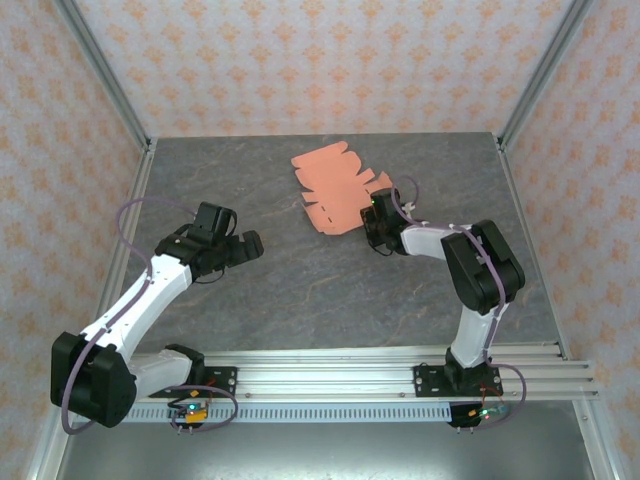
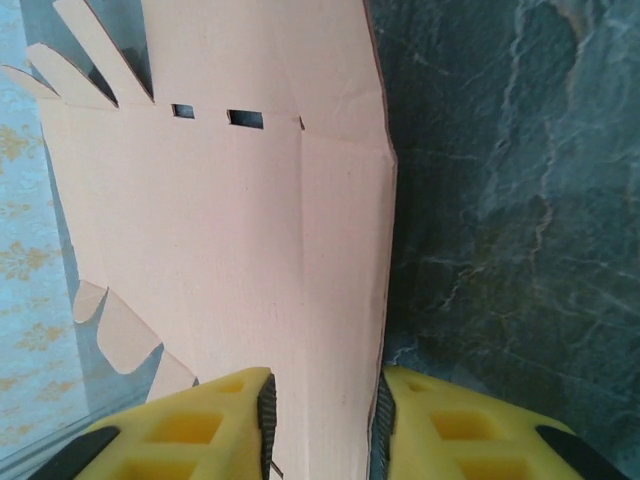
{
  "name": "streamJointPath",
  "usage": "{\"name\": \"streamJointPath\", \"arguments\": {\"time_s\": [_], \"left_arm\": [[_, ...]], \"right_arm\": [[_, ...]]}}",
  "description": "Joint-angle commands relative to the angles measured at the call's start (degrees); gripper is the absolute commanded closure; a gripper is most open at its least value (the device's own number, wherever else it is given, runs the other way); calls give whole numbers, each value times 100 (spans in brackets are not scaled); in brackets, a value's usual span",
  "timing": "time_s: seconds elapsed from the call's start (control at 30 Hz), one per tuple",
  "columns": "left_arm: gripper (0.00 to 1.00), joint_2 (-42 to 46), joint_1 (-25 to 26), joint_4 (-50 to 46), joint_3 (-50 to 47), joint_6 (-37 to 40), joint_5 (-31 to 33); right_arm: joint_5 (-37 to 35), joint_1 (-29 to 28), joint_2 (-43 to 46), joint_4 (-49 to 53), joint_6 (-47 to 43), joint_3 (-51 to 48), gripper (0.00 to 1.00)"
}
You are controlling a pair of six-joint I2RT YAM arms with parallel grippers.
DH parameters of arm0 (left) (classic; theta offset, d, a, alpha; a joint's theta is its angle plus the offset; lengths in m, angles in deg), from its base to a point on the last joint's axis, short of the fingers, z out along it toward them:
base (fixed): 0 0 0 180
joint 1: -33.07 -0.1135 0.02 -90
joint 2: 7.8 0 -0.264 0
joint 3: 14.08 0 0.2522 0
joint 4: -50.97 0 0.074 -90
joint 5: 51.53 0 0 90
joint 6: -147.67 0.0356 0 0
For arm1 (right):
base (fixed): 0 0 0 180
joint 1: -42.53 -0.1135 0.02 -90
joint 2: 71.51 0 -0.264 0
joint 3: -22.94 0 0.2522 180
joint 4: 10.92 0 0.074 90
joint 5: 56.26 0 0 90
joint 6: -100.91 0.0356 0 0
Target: Fold the paper box
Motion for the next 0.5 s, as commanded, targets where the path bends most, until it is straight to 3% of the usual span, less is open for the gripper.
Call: {"name": "streamJointPath", "arguments": {"time_s": [0.0,0.1,0.37,0.47], "left_arm": [[0,107,-34,-198,121,147,237],[0,89,-35,-142,106,147,204],[0,105,-28,-165,106,147,237],[0,122,-31,-208,124,318,291]], "right_arm": [[-181,10,150,71,33,-51,65],[-195,10,120,-16,201,-214,60],[-196,5,-241,-660,396,-420,59],[-301,5,-270,-725,261,-363,68]]}}
